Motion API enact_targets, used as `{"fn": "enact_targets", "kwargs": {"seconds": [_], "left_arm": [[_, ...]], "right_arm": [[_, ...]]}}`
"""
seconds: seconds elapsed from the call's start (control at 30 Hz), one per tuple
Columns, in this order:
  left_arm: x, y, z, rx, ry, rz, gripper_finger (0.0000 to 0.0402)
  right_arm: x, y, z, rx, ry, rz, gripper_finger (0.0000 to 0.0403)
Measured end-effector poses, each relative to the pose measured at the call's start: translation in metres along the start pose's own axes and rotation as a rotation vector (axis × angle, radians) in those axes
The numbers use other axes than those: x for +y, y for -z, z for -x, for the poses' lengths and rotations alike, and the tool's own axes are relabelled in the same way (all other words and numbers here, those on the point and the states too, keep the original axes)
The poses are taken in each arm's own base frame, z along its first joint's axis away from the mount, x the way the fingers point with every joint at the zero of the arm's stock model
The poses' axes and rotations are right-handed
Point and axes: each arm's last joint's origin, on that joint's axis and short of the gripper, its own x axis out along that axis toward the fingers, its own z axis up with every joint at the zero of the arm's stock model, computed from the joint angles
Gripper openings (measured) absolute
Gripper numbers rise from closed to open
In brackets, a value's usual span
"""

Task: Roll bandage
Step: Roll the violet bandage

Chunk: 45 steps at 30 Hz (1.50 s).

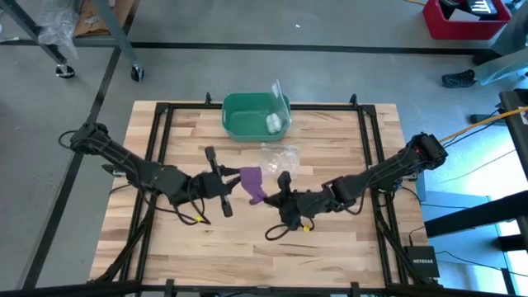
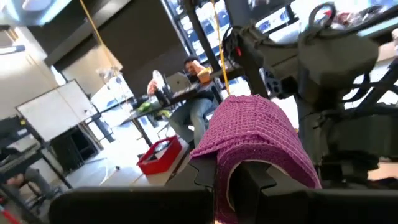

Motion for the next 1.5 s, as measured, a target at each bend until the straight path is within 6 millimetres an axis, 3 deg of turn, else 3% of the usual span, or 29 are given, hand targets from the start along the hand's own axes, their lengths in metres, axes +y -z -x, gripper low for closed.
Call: {"fn": "enact_targets", "kwargs": {"seconds": [0.27,0.63,0.83,1.0,1.2,1.33,1.5], "left_arm": [[-0.004,0.003,0.000,-0.001,0.064,-0.024,0.0015],[-0.007,0.004,0.000,-0.026,0.144,-0.046,0.0015],[-0.008,0.004,0.000,-0.022,0.147,-0.040,0.0015],[-0.008,0.004,0.001,-0.020,0.149,-0.036,0.0015],[-0.008,0.004,0.000,-0.018,0.146,-0.028,0.0015],[-0.008,0.004,0.000,-0.018,0.145,-0.023,0.0015],[-0.006,0.005,-0.001,-0.015,0.140,-0.030,0.0015]], "right_arm": [[-0.002,-0.004,-0.001,-0.039,0.029,-0.025,0.0001],[-0.015,-0.021,0.002,-0.235,0.115,-0.175,0.0020],[-0.023,-0.027,0.004,-0.216,0.177,-0.199,0.0087],[-0.027,-0.042,0.042,-0.044,0.198,-0.169,0.0164],[-0.027,-0.023,0.078,0.015,0.058,-0.288,0.0218],[-0.028,-0.008,0.067,-0.075,0.064,-0.363,0.0224],[-0.046,-0.004,0.040,-0.319,-0.043,-0.474,0.0221]]}}
